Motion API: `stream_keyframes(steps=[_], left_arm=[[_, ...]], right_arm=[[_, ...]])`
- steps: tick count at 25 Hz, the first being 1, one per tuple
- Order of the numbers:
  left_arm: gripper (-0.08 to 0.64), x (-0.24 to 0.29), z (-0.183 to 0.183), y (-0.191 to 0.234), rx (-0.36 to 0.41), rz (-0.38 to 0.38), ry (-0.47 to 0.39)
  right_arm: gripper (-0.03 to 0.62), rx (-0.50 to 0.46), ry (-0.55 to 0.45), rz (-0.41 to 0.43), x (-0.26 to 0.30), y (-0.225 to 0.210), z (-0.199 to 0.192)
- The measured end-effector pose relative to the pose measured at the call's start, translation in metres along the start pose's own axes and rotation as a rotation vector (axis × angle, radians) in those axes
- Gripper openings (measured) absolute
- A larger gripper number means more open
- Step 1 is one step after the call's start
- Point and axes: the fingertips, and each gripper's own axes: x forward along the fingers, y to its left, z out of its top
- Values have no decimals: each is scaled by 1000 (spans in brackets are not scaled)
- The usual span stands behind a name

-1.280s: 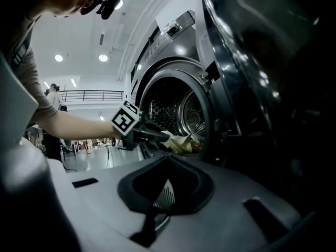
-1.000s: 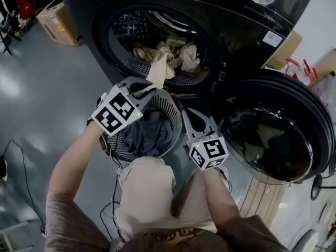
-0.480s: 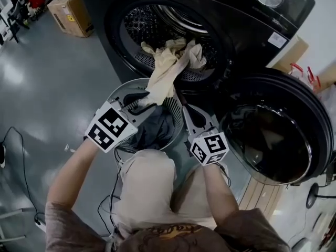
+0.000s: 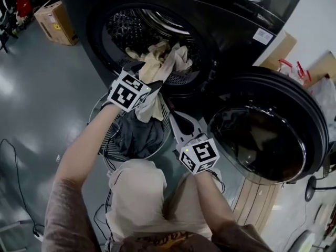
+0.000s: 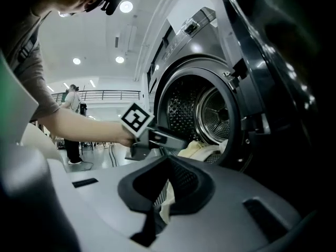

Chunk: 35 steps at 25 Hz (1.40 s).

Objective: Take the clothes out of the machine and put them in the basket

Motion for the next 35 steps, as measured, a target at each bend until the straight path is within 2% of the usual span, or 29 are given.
stream_keyframes(steps=[5,9,13,15,16,17,19,20,26,35], left_arm=[[423,58,-7,29,-53,36,73],[428,89,-25,37,-110,33,150],[427,92,-30,40,-212,3,133],[357,89,-30,41,-206,16,129],[257,87,-30,40,-198,22,132],[197,86,-30,37,-197,21,134],[87,85,-29,27,-219,4,121],[64,83,-28,22,-230,-4,110],[44,41,-27,9,-235,-18,59],[43,-53,-32,-30,-237,-64,-2]], right_arm=[[-3,-6,6,1,-4,2,2],[-3,-12,-7,11,-8,8,7],[-3,-20,-9,18,-8,12,10],[-3,-17,-11,16,-7,12,10],[-3,-16,-11,14,-5,11,9],[-3,-17,-8,12,-4,11,8],[-3,-25,1,-3,-4,6,6],[-3,-27,6,-14,-4,3,5],[-3,-24,17,-22,3,-3,-1],[-3,-19,22,-10,10,-2,-5]])
